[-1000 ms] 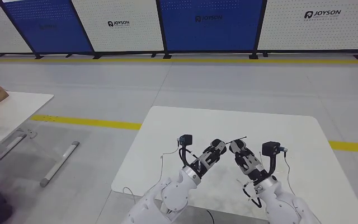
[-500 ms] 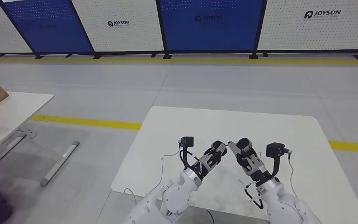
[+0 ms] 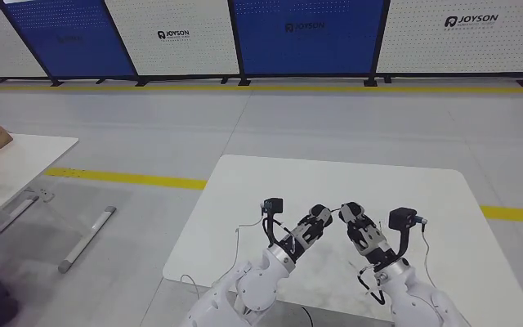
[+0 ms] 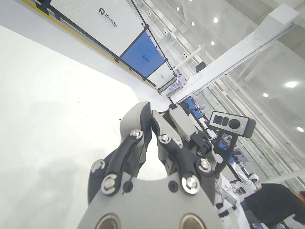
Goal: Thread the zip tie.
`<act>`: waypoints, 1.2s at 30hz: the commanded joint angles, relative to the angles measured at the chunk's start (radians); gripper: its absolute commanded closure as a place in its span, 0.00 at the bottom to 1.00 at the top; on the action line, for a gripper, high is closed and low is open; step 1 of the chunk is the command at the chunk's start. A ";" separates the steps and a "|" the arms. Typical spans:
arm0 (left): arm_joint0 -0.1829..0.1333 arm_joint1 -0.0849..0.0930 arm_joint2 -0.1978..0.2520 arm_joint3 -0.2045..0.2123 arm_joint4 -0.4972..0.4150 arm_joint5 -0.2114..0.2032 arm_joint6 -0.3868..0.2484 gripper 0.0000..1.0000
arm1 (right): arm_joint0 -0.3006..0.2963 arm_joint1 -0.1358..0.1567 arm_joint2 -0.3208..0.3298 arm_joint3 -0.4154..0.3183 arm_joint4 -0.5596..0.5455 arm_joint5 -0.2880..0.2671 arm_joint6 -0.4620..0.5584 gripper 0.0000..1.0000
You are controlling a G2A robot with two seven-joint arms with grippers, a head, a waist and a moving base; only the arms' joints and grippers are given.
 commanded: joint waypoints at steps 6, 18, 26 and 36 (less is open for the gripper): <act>0.002 0.001 -0.002 -0.005 0.002 -0.007 -0.003 1.00 | 0.010 0.000 -0.008 0.005 -0.008 0.004 0.016 1.00; 0.004 0.002 0.003 -0.012 -0.001 -0.028 -0.026 1.00 | 0.020 0.001 -0.007 0.015 0.028 -0.018 0.039 1.00; 0.004 0.001 0.000 -0.013 0.008 -0.006 -0.003 0.35 | 0.010 0.004 0.010 0.007 0.048 -0.033 0.042 1.00; 0.006 0.000 -0.007 -0.011 -0.012 -0.013 0.012 0.28 | 0.010 0.004 0.016 0.018 0.039 -0.008 0.021 1.00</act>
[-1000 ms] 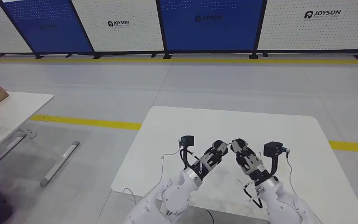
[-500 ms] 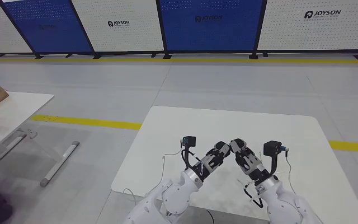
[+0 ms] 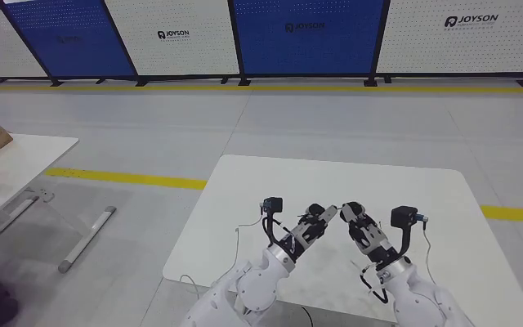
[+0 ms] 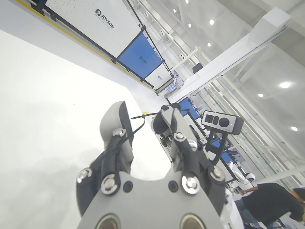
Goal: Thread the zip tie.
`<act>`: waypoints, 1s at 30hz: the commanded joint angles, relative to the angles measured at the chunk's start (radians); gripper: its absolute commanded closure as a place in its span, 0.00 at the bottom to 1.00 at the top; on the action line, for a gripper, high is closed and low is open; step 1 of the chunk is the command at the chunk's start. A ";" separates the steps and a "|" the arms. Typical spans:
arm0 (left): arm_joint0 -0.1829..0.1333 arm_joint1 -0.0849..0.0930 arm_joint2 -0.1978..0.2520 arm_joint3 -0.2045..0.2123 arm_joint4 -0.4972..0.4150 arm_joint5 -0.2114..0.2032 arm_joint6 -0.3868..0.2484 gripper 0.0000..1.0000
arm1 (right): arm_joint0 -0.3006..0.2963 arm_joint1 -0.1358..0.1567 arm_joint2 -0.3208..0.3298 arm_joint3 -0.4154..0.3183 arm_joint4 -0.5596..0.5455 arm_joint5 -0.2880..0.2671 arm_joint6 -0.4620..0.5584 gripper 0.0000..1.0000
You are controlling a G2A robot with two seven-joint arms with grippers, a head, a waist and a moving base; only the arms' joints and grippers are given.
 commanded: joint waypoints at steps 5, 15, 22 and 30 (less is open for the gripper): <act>0.008 0.002 -0.010 -0.003 -0.005 -0.007 0.005 0.54 | 0.000 0.000 0.003 0.007 -0.006 0.012 -0.012 1.00; 0.005 0.001 -0.017 0.006 -0.011 -0.008 0.004 1.00 | 0.001 -0.001 0.004 0.012 -0.007 0.019 -0.022 1.00; 0.000 0.001 -0.015 0.009 -0.009 -0.007 -0.003 1.00 | 0.007 -0.002 0.003 0.014 0.003 0.025 -0.021 1.00; -0.008 0.000 -0.014 0.015 -0.016 -0.003 -0.011 1.00 | 0.016 -0.003 0.000 0.014 0.008 0.030 -0.015 1.00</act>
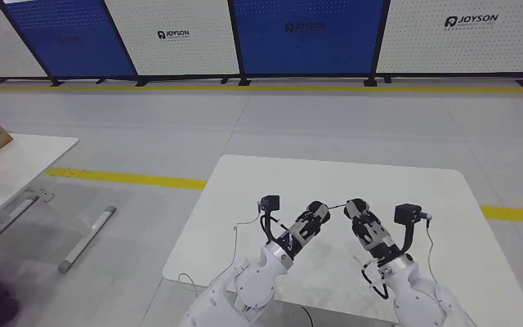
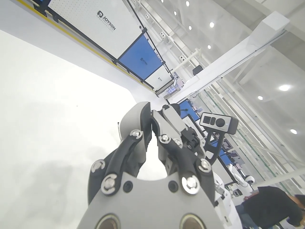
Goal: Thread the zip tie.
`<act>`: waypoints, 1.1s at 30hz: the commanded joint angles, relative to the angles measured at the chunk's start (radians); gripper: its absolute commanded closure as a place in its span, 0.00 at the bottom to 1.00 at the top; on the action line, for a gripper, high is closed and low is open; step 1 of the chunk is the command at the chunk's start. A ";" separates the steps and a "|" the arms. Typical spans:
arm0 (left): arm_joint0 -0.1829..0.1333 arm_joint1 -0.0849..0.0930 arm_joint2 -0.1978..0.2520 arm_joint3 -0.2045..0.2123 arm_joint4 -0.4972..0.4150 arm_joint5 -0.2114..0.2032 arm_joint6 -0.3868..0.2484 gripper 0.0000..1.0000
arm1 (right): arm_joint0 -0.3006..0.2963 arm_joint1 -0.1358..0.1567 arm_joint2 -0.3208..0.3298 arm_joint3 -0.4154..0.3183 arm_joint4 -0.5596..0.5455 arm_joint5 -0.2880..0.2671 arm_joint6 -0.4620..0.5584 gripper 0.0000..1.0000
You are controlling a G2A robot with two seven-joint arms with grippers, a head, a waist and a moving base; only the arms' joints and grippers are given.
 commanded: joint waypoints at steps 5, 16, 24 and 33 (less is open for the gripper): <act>-0.003 -0.001 -0.003 -0.005 -0.006 0.001 0.003 1.00 | 0.009 0.001 -0.003 -0.002 -0.005 0.002 0.030 0.00; -0.009 -0.009 -0.030 -0.011 -0.122 -0.025 0.059 1.00 | -0.003 0.002 0.011 -0.007 -0.015 0.036 0.030 0.00; -0.005 -0.008 -0.047 -0.014 -0.152 -0.030 0.061 1.00 | 0.007 -0.002 0.021 0.019 0.045 0.125 0.057 0.00; -0.004 -0.008 -0.046 -0.015 -0.188 -0.037 0.021 1.00 | 0.023 -0.002 -0.025 0.048 -0.071 0.110 0.068 0.00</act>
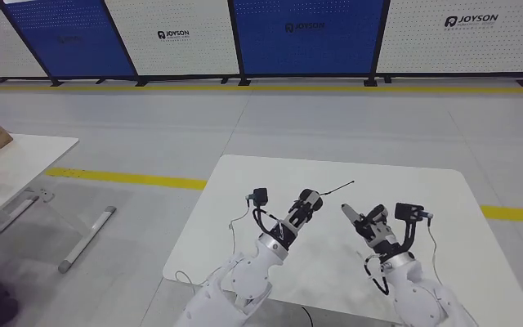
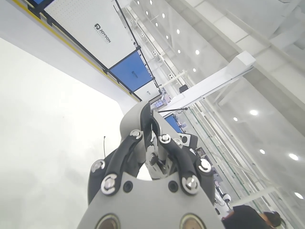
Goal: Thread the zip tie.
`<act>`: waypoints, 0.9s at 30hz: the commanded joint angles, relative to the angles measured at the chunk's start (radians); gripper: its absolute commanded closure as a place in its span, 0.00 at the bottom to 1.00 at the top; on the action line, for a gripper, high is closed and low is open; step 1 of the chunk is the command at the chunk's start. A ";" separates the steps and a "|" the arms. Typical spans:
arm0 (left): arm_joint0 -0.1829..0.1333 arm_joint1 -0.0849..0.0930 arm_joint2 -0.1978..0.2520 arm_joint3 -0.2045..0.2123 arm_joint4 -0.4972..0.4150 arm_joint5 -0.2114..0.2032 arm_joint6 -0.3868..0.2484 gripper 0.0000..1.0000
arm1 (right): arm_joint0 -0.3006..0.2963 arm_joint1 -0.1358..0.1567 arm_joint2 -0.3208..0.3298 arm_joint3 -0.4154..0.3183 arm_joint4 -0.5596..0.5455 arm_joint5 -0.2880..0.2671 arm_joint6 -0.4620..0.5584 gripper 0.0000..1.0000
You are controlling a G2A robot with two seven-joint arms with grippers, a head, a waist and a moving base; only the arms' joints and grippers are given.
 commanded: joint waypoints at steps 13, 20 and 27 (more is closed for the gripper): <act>0.002 0.000 -0.004 0.001 -0.022 -0.004 -0.018 1.00 | 0.041 0.004 -0.016 0.042 -0.060 -0.060 0.071 0.00; -0.003 -0.002 0.012 0.003 0.000 -0.006 -0.022 1.00 | 0.029 -0.001 -0.024 0.030 -0.044 -0.072 0.002 0.51; -0.001 -0.003 0.017 0.007 0.012 -0.008 -0.017 1.00 | 0.036 -0.001 -0.033 0.024 -0.049 -0.092 0.021 0.56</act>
